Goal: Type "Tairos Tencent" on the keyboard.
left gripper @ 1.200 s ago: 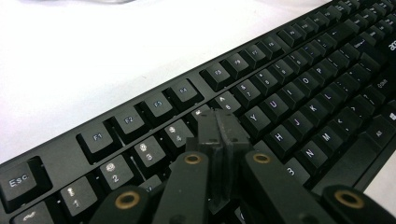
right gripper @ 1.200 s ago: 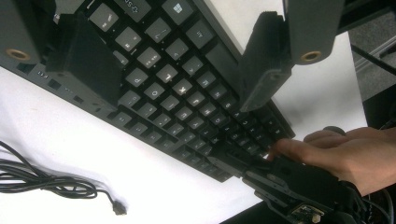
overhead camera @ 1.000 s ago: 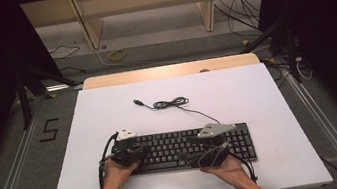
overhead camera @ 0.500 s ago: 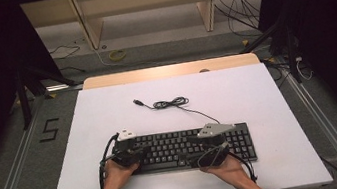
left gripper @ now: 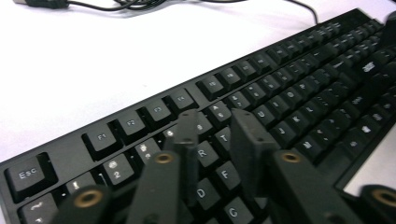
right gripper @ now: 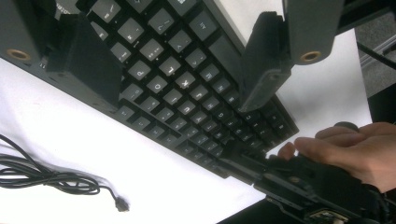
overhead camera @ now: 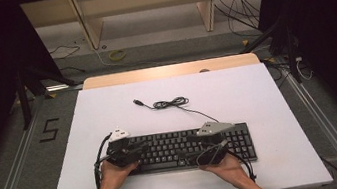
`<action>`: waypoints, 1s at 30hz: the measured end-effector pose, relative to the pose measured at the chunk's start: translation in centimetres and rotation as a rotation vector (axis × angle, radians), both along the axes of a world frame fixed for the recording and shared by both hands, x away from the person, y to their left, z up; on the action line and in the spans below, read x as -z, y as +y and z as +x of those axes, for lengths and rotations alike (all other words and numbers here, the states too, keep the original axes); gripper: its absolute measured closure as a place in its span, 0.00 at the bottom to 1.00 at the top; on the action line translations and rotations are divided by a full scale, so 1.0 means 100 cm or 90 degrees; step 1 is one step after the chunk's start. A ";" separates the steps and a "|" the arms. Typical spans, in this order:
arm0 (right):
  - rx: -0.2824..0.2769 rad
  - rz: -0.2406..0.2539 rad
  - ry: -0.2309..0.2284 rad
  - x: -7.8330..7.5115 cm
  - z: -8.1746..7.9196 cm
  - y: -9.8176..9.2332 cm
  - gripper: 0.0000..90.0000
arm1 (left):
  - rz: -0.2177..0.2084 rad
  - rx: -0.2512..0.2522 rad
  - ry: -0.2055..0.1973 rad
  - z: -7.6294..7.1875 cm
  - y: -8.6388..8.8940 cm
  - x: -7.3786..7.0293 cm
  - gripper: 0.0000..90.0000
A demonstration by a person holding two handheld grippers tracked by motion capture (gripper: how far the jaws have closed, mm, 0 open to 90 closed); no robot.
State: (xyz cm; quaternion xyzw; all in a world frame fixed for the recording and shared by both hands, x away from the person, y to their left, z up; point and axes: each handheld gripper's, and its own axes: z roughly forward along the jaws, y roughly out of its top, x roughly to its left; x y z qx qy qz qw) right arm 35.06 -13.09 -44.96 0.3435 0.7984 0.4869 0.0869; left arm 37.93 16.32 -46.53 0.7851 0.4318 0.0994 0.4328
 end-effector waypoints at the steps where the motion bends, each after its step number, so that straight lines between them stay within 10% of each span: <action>1: 0.000 0.000 -0.001 0.000 0.001 0.001 0.35 | -0.005 0.002 0.000 -0.001 0.000 0.000 0.73; 16: 0.005 -0.012 0.004 0.003 0.011 0.009 0.46 | -0.060 0.019 -0.021 -0.014 0.006 -0.006 0.42; 30: 0.012 -0.051 0.015 0.005 0.022 0.021 0.82 | -0.095 0.010 -0.054 -0.030 0.019 -0.009 0.36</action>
